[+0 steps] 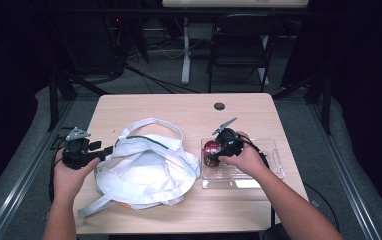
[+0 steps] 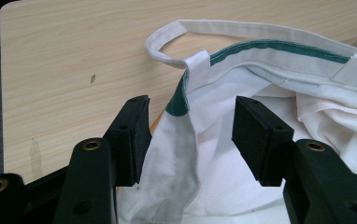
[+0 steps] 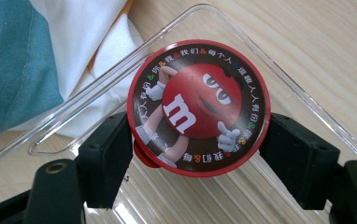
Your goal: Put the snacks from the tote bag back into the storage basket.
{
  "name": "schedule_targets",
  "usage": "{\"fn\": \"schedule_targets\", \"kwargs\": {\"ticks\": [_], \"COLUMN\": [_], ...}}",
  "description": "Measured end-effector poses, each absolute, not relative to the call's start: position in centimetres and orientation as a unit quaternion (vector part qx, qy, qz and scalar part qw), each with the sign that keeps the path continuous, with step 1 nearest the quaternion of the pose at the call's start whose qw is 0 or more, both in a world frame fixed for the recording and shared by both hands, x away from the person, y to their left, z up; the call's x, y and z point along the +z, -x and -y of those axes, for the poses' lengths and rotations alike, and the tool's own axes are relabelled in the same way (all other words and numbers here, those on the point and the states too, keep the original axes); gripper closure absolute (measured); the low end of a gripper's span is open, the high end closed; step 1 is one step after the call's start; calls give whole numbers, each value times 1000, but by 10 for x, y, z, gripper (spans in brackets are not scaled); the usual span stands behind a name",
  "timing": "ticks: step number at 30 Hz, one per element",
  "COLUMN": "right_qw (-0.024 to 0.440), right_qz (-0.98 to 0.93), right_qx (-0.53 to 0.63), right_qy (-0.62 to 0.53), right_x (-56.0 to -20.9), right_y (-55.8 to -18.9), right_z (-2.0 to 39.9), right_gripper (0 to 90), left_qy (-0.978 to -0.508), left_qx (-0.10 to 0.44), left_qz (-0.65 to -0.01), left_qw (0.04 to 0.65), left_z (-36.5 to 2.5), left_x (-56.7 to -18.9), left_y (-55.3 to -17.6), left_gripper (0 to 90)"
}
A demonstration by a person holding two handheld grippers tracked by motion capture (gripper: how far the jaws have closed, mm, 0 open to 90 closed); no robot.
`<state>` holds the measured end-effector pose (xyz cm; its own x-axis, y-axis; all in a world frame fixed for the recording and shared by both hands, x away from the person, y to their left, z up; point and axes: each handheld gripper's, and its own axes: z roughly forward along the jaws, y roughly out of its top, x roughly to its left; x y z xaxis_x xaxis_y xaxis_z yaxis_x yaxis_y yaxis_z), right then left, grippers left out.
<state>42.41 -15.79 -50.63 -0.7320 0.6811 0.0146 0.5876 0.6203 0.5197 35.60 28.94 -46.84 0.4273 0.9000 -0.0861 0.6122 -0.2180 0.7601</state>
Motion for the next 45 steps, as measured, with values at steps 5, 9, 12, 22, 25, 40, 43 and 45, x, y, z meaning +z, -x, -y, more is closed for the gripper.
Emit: {"fn": "schedule_targets", "kwargs": {"ticks": [5,9,12,22,25,40,43,45], "right_qw": [90,92,93,94,97,127,130,132], "right_qz": [-898,-900,-900,-900,-899,-885,-884,-882], "right_qx": [254,253,253,258,263,295,303,311], "right_qy": [-348,-343,-342,-339,-337,-339,-331,-328], "right_x": [-506,-506,-506,-506,-505,-485,-481,-479], "right_y": [-426,-427,-428,-429,-429,-414,-408,-404], "right_z": [159,159,159,160,160,162,161,158], "right_gripper": [261,263,263,262,262,265,290,297], "left_qy": [-759,-757,-757,-757,-757,-756,-756,-756], "left_qx": [188,191,191,191,190,190,190,191], "left_qz": [-500,-502,-502,-501,-501,-503,-503,-502], "left_qw": [372,373,373,374,373,374,374,374], "left_z": [-289,-289,-289,-290,-290,-292,-291,-291], "left_x": [-468,-469,-469,-468,-467,-465,-465,-464], "left_y": [-356,-356,-356,-356,-356,-357,-357,-357], "left_gripper": [463,463,463,463,464,469,473,476]}}
